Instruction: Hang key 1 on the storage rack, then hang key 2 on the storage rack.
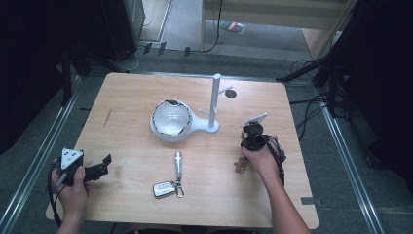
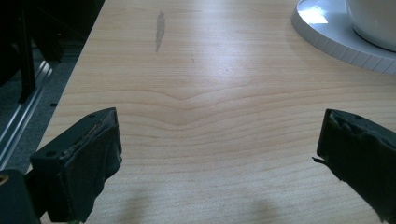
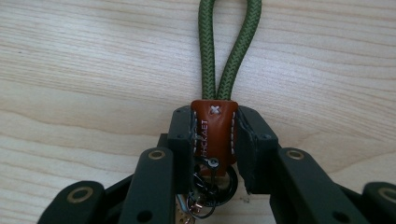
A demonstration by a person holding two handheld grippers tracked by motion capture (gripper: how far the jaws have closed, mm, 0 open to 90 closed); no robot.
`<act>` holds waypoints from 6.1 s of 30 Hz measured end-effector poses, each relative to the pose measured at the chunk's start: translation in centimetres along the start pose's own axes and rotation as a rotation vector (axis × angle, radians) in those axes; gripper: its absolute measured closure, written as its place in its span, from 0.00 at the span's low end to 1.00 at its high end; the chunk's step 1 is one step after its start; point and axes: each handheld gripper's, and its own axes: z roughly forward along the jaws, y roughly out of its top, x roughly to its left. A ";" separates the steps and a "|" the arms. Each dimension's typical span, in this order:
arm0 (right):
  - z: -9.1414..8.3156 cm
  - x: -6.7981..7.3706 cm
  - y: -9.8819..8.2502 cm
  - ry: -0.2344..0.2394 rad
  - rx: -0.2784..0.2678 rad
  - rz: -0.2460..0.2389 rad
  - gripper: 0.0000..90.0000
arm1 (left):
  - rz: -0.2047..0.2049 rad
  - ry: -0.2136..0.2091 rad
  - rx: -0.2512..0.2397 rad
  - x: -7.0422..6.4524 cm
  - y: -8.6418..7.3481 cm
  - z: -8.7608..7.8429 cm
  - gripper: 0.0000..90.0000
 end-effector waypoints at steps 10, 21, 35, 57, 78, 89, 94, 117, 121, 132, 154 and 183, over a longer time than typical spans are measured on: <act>-3.4 -0.1 -0.2 0.058 -0.188 -0.004 0.78 | 0.003 0.002 0.001 0.0 0.0 0.0 0.00; -7.3 0.1 -0.1 0.109 -0.404 -0.002 0.78 | 0.000 0.001 0.000 0.0 0.0 0.0 0.00; -9.5 0.2 -0.2 0.150 -0.634 -0.065 0.78 | 0.000 0.000 0.001 0.0 0.0 0.0 0.00; -10.9 1.6 0.3 0.213 -0.794 -0.157 0.77 | 0.000 -0.002 0.000 0.0 0.0 0.0 0.00; -9.7 2.6 1.7 0.321 -0.754 -0.148 0.77 | -0.002 -0.007 0.005 0.1 0.0 0.0 0.00; -9.0 2.6 2.1 0.367 -0.715 -0.149 0.77 | -0.002 -0.010 0.005 0.0 0.0 0.0 0.00; -8.5 3.2 2.1 0.370 -0.685 -0.180 0.77 | -0.002 -0.011 0.004 0.0 0.0 0.0 0.00; -8.5 5.3 -0.6 0.219 -0.510 -0.250 0.63 | -0.004 -0.013 0.004 0.1 0.1 0.1 0.00; -8.1 5.6 -1.0 0.207 -0.472 -0.239 0.63 | -0.004 -0.014 0.005 0.1 0.1 0.1 0.00; -6.7 7.6 -1.6 0.173 -0.365 -0.256 0.63 | -0.003 -0.015 0.004 0.1 0.1 0.1 0.00; -5.0 11.7 -2.3 0.188 -0.252 -0.316 0.58 | -0.002 -0.013 0.004 0.1 0.0 0.0 0.00; -2.7 16.3 -4.0 0.237 -0.137 -0.379 0.57 | 0.002 -0.011 0.010 0.0 0.1 0.1 0.00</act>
